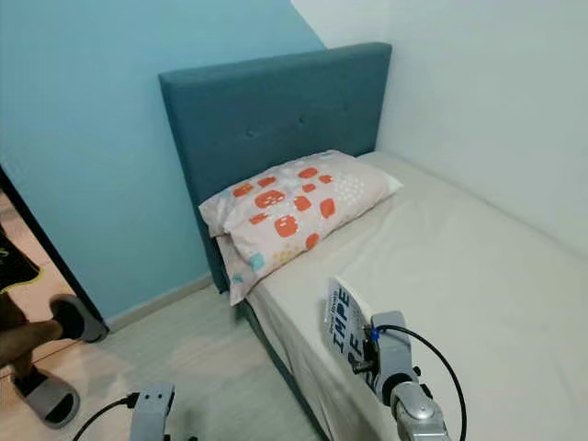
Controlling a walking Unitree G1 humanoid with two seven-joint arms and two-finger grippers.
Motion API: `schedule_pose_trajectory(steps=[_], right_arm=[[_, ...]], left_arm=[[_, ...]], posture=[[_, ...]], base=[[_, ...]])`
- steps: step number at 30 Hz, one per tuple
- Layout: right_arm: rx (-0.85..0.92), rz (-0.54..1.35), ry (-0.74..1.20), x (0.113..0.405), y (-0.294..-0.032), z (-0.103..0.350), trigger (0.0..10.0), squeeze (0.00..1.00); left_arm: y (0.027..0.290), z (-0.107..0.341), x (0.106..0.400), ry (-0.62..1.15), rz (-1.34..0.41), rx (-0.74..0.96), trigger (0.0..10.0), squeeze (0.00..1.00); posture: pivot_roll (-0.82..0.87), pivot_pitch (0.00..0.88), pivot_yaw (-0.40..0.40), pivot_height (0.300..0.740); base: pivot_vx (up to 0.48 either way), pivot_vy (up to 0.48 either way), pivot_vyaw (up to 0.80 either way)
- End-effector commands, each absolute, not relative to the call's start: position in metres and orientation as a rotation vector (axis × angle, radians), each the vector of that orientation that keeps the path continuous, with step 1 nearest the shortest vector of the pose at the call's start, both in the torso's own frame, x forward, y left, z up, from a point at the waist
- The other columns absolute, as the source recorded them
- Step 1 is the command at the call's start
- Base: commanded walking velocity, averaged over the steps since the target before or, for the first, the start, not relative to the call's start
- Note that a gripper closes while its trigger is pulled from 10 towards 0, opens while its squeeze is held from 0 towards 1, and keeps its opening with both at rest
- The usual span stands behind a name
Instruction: Clean up the room
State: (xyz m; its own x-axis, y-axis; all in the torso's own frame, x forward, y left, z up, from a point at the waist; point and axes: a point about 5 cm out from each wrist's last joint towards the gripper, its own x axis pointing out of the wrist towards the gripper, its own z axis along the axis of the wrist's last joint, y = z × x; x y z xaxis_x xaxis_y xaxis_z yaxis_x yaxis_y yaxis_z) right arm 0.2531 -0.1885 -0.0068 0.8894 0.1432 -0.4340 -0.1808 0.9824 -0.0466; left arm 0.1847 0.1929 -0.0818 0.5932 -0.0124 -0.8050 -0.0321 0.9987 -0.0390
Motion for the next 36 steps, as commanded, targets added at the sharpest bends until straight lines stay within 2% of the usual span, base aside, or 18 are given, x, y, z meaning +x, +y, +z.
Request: schedule_pose_trajectory(steps=[1,11,24,36], right_arm=[[-0.090,0.205,0.378,0.258,-0.184,0.003,10.0,0.00],[-0.078,0.255,0.367,0.257,-0.178,0.004,10.0,0.00],[-0.085,0.201,0.402,0.258,-0.184,0.001,10.0,0.00],[-0.020,0.153,0.394,0.257,-0.190,0.002,10.0,0.00]], left_arm=[[0.199,-0.080,0.187,0.924,0.031,-0.039,10.0,0.00],[0.198,-0.080,0.186,0.927,0.028,-0.025,10.0,0.00],[0.199,-0.080,0.186,0.933,0.001,-0.007,10.0,0.00],[0.194,-0.080,0.188,0.927,-0.023,-0.005,10.0,0.00]], posture=[[-0.09,0.000,-0.029,0.740],[-0.09,0.000,-0.029,0.740],[-0.10,0.000,-0.027,0.740],[-0.11,0.000,-0.023,0.740]], base=[[0.304,0.000,0.80],[0.339,0.000,0.79],[0.353,0.000,0.00],[0.368,0.000,-0.67]])
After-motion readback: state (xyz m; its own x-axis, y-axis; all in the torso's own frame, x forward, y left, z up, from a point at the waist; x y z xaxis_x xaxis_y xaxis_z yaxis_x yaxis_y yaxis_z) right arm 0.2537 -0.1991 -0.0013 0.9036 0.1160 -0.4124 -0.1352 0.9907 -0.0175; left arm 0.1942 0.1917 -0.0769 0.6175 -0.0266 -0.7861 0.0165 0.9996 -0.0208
